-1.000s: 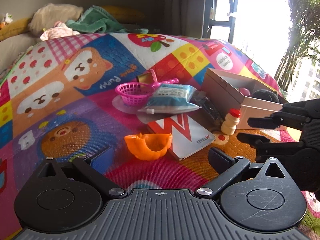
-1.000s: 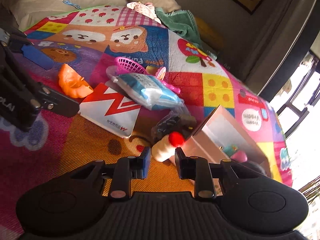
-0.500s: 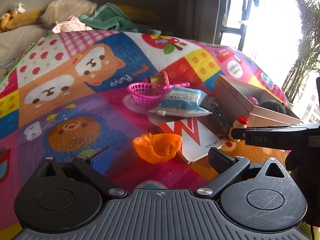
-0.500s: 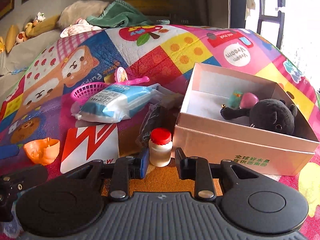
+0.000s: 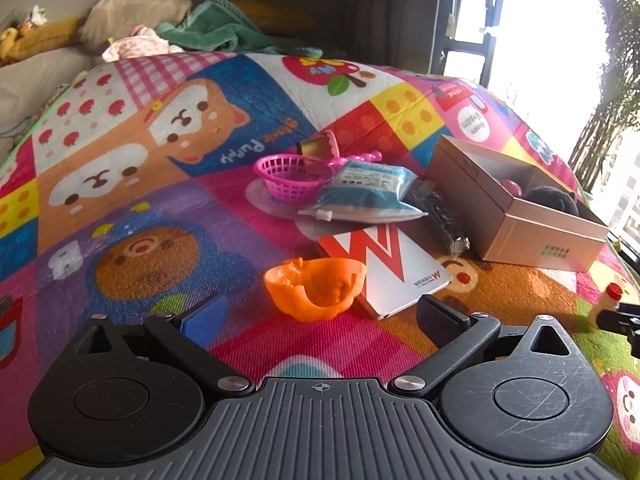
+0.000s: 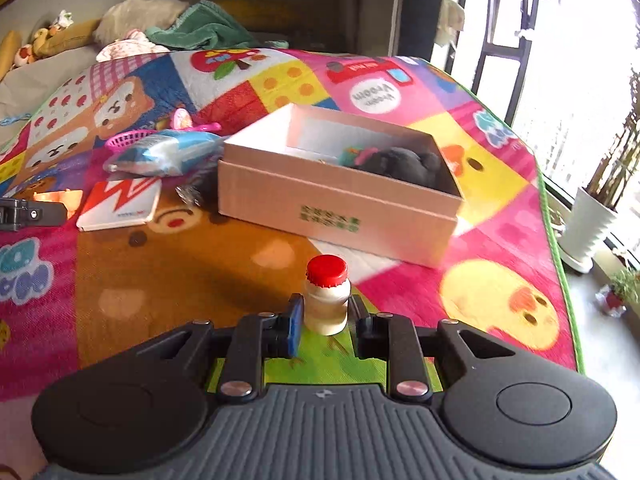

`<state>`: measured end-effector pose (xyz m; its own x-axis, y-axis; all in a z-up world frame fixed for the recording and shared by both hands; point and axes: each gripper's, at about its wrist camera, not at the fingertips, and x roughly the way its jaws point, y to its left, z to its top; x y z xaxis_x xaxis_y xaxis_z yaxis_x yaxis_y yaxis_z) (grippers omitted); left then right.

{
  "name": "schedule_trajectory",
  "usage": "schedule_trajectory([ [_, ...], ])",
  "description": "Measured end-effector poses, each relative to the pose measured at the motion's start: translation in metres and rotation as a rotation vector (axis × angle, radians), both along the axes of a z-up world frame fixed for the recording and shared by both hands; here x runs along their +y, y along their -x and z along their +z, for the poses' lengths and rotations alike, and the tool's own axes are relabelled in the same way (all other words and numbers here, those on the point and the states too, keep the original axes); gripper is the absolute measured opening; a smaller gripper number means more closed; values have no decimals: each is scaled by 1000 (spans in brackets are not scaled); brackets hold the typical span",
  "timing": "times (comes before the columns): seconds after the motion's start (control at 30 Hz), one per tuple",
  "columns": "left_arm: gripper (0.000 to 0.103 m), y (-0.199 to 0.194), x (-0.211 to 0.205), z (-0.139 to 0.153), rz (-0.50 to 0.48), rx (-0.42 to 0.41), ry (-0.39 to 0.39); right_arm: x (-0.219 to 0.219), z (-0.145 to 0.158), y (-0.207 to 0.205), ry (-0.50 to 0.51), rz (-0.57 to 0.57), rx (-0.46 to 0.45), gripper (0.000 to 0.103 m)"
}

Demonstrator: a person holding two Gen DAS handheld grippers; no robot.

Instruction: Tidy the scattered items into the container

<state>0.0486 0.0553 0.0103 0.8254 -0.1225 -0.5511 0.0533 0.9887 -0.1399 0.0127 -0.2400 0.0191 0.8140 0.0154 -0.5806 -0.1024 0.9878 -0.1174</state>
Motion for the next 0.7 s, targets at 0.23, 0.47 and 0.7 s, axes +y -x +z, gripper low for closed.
schedule_trajectory([
  [0.23,103,-16,-7,4,-4,-2,-93,-19,-5,23,-102,-85,-53,79],
  [0.47,100,-34,-12,3,12,19,-142,-12,-18,36,-159,-42,-18,99],
  [0.7,58,-35,-16,4,15,36,-178,-4,-26,49,-144,8,-23,103],
])
